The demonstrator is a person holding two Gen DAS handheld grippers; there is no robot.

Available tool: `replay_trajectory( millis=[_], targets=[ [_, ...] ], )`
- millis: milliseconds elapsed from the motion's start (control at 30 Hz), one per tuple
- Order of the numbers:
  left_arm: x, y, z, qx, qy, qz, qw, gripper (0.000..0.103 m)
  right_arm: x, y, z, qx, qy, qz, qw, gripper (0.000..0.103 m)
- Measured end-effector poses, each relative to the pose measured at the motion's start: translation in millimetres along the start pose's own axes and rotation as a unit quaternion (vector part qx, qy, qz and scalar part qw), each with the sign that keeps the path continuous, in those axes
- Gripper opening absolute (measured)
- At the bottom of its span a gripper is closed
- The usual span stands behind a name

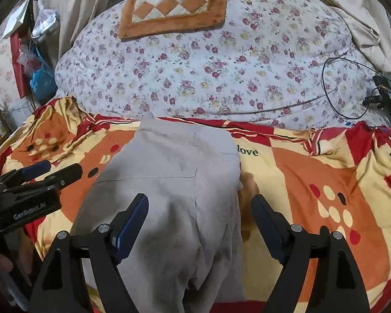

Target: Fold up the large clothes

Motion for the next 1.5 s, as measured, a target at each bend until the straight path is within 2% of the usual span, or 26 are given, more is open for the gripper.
replay_trajectory(
  millis=[1500],
  targets=[
    [3.3, 4.6, -15.7, 0.013, -0.009, 0.0, 0.9999, 0.084, -1.5, -1.3, -26.2, 0.028, -0.005, -0.003, 1.0, 0.083]
  ],
)
Point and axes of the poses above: each gripper's, at about its wrist camera, not at the fingertips, and z roughly against the way its jaws point, x to its left, y to its underside, the point moved 5 cm from there along -z, roughly the way its jaws point, and after that the axes turned 5 degrees about z, right-handed, at the moved point
